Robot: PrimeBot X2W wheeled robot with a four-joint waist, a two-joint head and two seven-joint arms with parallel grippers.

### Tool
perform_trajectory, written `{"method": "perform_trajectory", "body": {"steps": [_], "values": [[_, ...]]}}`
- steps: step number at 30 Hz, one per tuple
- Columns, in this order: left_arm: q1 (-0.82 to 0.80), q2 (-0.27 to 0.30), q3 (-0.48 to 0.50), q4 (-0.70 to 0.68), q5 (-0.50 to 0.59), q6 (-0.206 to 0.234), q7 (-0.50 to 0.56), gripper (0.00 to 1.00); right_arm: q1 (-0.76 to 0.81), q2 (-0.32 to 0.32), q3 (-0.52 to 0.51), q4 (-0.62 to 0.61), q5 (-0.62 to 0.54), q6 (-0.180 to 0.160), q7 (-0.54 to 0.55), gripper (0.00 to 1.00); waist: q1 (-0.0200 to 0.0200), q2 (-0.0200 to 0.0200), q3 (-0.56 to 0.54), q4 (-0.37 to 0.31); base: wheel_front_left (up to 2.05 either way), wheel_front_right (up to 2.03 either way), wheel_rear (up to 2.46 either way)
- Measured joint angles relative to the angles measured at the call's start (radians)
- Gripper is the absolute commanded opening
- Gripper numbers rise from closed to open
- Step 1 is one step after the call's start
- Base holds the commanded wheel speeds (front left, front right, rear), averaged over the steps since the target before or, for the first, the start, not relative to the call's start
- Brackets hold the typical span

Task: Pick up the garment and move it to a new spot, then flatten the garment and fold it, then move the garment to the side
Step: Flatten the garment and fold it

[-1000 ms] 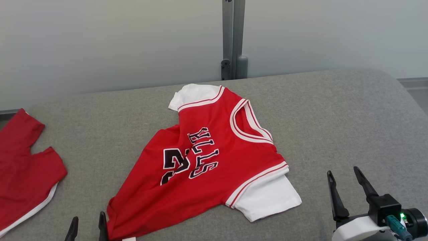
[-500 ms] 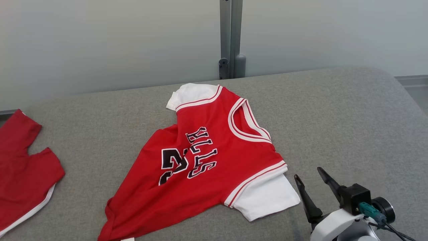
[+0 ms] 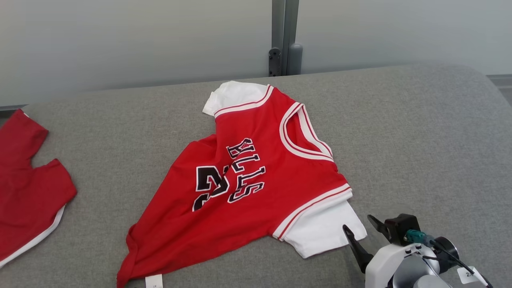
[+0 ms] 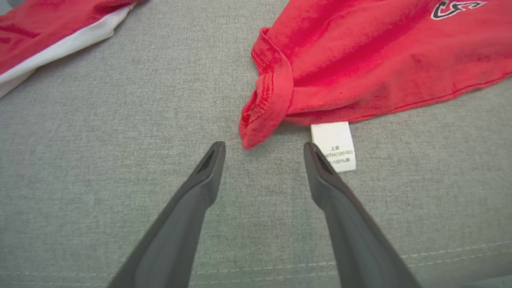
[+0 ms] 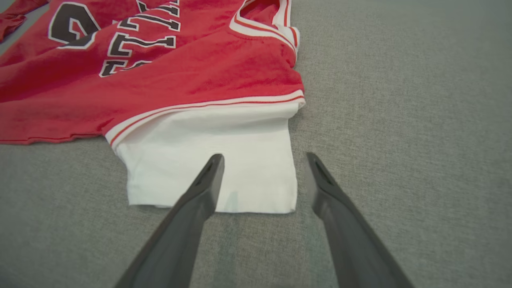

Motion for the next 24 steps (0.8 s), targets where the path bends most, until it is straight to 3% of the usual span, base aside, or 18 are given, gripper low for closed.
{"method": "perform_trajectory", "body": {"steps": [8,11,12,17,24], "values": [[-0.083,0.015,-0.013,0.105,0.028,0.004,-0.058,1.0,-0.028,0.006,0.009,0.028,0.002,0.0,-0.032,1.0,0.0,0.0,0.043,0.0,0.0,0.0,0.0],[-0.101,0.016,-0.017,0.127,0.033,0.005,-0.075,0.75,-0.034,0.006,0.009,0.039,0.002,0.0,-0.04,1.0,0.0,0.0,0.049,-0.003,0.0,0.0,0.0],[-0.106,0.017,-0.019,0.132,0.033,0.005,-0.08,0.75,-0.035,0.007,0.009,0.043,0.002,0.0,-0.041,1.0,0.0,0.0,0.05,-0.004,0.0,0.0,0.0],[-0.123,0.019,-0.032,0.153,0.034,0.004,-0.092,0.51,-0.037,0.009,0.01,0.067,0.001,0.0,-0.04,1.0,0.0,0.0,0.051,-0.005,0.0,0.0,0.0],[-0.142,0.022,-0.059,0.182,0.026,0.001,-0.109,0.29,-0.058,0.016,0.027,0.108,-0.004,0.0,-0.024,1.0,0.0,0.0,0.052,0.0,0.0,0.0,0.0]]}}
